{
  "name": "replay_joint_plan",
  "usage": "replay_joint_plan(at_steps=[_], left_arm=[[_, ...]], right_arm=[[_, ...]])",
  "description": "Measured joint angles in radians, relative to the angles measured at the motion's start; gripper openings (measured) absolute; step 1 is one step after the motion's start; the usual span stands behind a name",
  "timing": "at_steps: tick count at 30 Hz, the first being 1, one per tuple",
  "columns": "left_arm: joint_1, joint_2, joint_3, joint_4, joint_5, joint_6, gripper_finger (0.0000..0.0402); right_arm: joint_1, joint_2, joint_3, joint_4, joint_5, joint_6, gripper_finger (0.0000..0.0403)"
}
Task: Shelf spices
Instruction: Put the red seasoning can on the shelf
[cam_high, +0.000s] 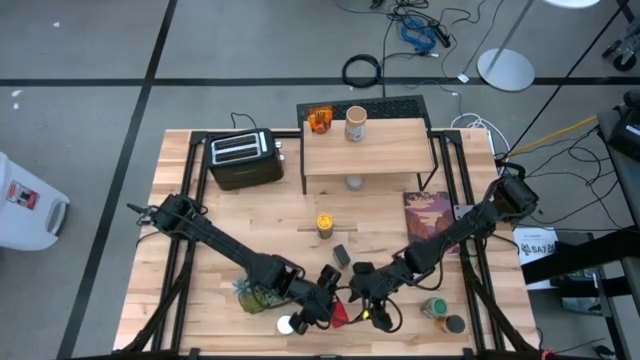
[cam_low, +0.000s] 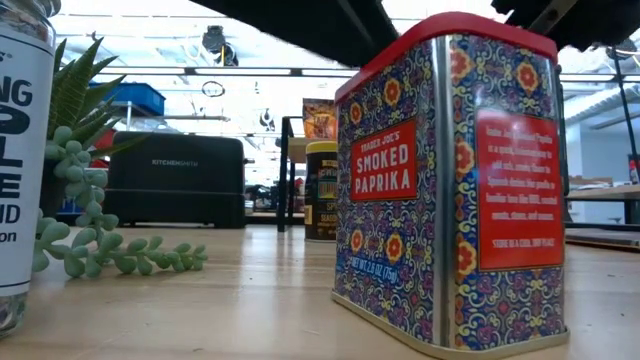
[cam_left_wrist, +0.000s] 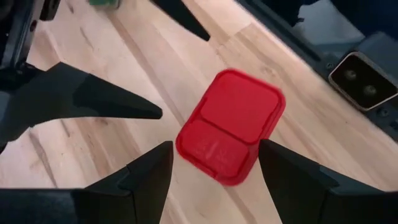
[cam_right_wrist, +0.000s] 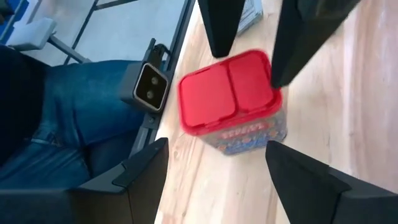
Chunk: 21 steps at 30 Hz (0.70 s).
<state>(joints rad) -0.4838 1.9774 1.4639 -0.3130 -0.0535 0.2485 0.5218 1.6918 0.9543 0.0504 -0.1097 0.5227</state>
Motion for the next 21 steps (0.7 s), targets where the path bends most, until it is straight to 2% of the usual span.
replay_joint_plan(at_steps=[9,15,21], left_arm=[[0.005,0.000,0.000,-0.008,0.031,0.021,0.0247],[0.003,0.000,0.000,0.000,-0.009,0.030,0.0247],[-0.005,0.000,0.000,-0.002,-0.077,-0.032,0.0247]], right_arm=[[0.055,0.000,0.000,-0.019,0.026,0.061,0.0258],[0.106,0.000,0.000,-0.016,0.143,0.094,0.0258],[0.128,0.000,0.000,-0.002,0.254,0.142,0.0258]])
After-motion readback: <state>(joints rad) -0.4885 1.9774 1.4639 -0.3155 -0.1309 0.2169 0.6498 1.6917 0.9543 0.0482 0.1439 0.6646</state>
